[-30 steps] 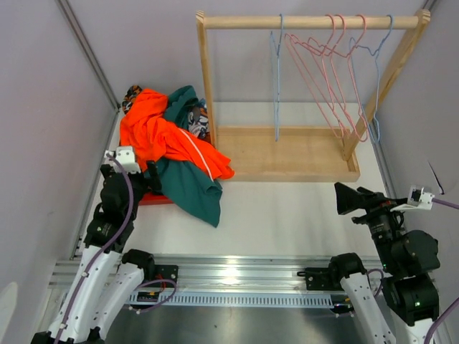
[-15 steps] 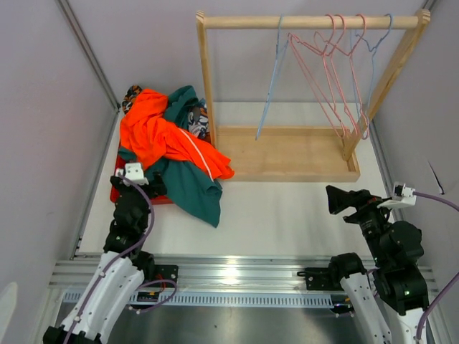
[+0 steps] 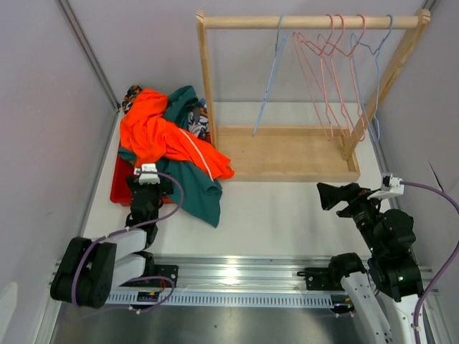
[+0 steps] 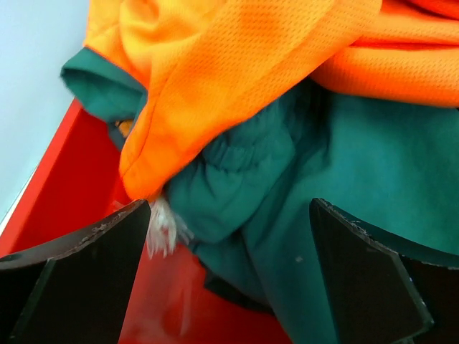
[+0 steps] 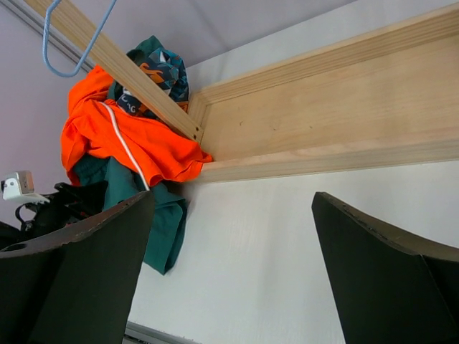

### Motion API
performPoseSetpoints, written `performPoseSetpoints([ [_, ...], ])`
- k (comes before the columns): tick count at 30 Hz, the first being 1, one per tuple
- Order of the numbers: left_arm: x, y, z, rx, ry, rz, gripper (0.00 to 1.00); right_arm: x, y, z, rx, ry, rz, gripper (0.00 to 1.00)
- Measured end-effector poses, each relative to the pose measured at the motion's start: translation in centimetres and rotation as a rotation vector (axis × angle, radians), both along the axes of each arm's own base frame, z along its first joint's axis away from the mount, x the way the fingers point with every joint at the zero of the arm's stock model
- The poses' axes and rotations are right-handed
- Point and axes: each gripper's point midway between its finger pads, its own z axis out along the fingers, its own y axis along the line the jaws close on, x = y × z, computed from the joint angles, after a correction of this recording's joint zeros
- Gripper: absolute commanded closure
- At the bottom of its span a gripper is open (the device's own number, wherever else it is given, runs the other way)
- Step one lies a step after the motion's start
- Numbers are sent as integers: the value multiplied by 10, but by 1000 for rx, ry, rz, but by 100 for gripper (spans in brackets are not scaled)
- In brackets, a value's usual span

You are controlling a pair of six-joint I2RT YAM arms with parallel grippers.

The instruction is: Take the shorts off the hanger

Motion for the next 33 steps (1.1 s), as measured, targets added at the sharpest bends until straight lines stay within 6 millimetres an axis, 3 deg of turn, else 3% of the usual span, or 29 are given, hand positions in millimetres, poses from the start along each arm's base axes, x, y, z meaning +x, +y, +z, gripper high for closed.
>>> performPoseSetpoints([
  [3,9,-4,-2,8,-19,-43,1,7,2,-3,-2,11,5,1],
  [7,17,-10,-19,22,15,-101,1,18,6,-10,-6,33,14,0],
  [13,22,-11,-5,22,-38,-112,1,42,12,-26,-11,57,15,1],
  [24,26,-11,0,13,-51,-102,1,114,12,-68,-145,164,-60,1],
  [33,27,-10,0,12,-52,-101,1,146,2,-73,-223,136,-132,1],
])
